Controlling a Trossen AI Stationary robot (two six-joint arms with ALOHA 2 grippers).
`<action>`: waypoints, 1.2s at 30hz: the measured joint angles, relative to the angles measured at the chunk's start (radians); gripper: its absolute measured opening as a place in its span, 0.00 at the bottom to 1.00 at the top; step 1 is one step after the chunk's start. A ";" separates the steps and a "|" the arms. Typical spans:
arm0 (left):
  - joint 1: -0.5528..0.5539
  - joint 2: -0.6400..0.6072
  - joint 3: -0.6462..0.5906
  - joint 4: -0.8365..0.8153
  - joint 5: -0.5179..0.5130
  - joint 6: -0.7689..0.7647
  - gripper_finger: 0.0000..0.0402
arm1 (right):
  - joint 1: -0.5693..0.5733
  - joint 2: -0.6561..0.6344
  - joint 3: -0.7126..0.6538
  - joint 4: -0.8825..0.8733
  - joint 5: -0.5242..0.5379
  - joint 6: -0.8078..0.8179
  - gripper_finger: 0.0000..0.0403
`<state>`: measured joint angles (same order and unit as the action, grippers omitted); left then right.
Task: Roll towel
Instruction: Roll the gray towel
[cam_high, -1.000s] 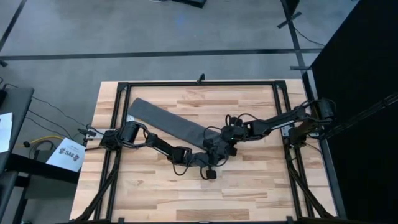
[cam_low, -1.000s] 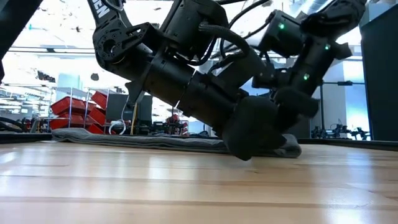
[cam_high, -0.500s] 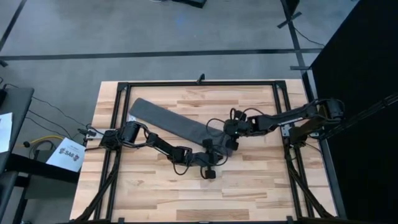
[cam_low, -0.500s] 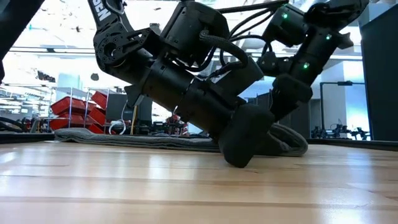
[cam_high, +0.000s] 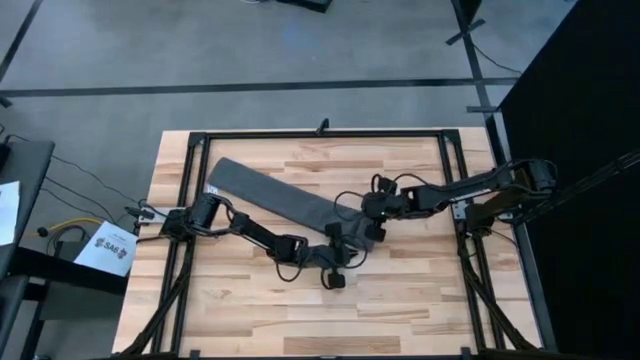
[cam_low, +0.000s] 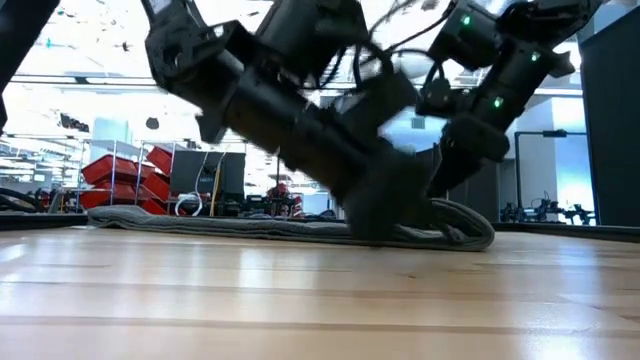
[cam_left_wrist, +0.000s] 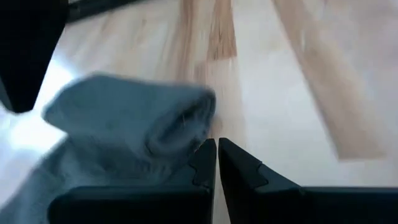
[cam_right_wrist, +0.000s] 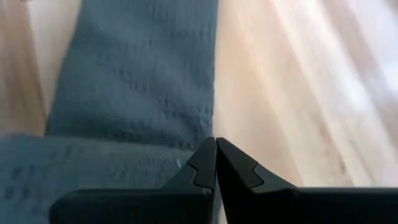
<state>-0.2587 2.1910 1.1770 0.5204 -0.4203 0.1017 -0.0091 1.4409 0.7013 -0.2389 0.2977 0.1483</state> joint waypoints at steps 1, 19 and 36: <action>-0.003 -0.019 0.000 -0.010 -0.001 0.000 0.01 | 0.002 -0.021 0.000 -0.002 0.000 0.000 0.00; 0.040 -0.060 -0.060 -0.024 -0.050 -0.113 0.01 | 0.103 -0.072 -0.259 0.490 -0.142 -0.051 0.00; 0.033 -0.060 -0.067 0.021 -0.048 -0.128 0.01 | 0.067 0.157 -0.261 0.664 -0.225 -0.095 0.00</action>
<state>-0.2260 2.1307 1.1099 0.5410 -0.4683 -0.0259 0.0582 1.5982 0.4400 0.4256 0.0727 0.0534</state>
